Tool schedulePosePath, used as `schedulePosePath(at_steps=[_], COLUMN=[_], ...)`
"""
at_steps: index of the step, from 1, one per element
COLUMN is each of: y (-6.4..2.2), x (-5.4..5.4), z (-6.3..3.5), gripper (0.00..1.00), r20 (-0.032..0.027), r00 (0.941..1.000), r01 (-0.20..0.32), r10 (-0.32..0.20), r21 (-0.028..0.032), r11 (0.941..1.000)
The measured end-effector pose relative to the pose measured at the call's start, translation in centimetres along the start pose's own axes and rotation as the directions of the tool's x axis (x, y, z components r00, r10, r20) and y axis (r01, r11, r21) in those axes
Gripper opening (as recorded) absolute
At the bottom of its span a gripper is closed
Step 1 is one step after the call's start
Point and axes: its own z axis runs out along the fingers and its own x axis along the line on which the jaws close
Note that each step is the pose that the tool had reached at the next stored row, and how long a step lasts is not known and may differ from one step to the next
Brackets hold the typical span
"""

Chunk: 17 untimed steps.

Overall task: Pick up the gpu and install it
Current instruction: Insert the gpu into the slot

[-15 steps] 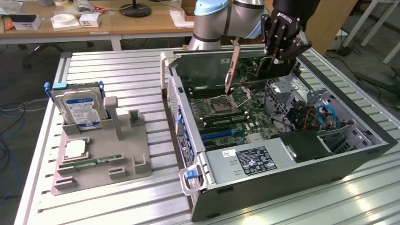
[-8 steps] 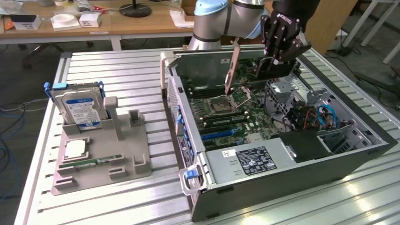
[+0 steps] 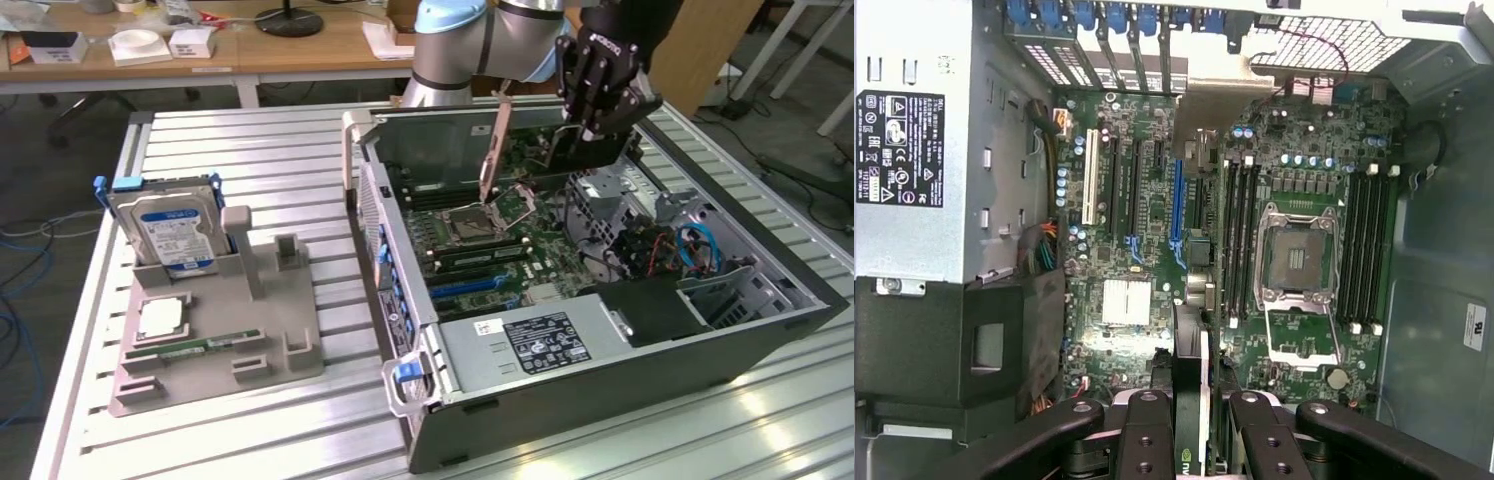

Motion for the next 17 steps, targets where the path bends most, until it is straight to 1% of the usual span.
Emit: schedulePosePath(at_steps=[9, 17], y=[0.00, 0.01], x=[0.00, 0.00], z=[0.34, 0.64], gripper=[0.26, 0.26], r20=[-0.0002, -0.0005], r00=[1.0000, 1.0000], r01=[0.000, 0.000], r10=[0.000, 0.000], r21=[0.0030, 0.0094], r11=[1.0000, 1.0000])
